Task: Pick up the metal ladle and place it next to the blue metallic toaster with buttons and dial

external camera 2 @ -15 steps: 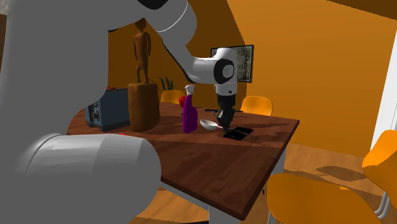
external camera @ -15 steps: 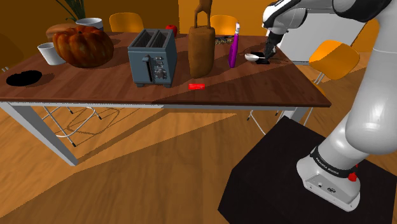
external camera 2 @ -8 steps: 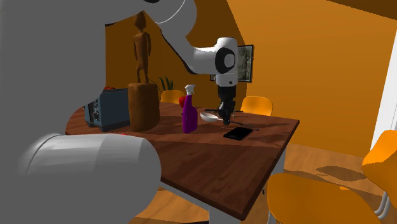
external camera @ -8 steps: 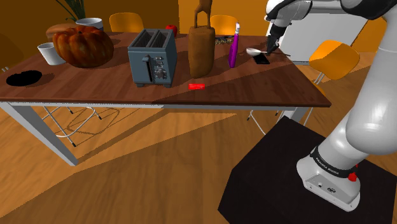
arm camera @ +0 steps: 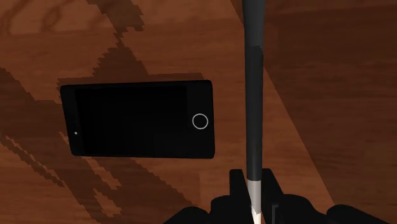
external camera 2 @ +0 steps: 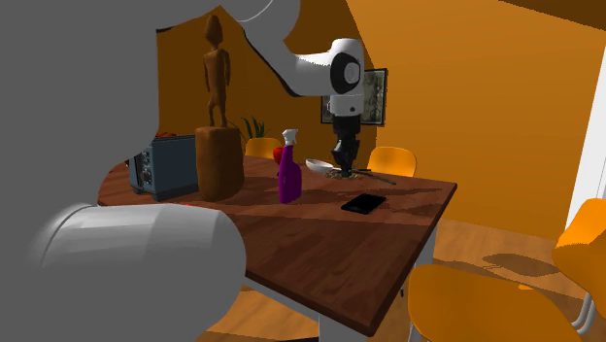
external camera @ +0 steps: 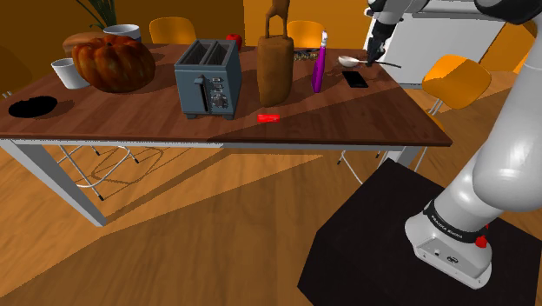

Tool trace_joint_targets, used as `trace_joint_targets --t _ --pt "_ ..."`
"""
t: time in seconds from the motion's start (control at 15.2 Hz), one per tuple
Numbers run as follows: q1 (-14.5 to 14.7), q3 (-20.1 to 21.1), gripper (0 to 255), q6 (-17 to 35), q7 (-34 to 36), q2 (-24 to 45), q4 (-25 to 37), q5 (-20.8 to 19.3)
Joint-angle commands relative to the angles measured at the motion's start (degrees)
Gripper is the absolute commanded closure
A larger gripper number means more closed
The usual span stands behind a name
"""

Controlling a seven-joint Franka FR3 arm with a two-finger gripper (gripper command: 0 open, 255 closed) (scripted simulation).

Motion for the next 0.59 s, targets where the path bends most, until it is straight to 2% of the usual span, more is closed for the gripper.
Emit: trace_joint_targets --t 0.0,0.53 --pt "0.09 -0.13 255 -1.47 0.34 -0.38 1.18 -0.41" --pt "0.17 -0.54 255 -7.21 1.25 -1.59 6.04 -1.63"
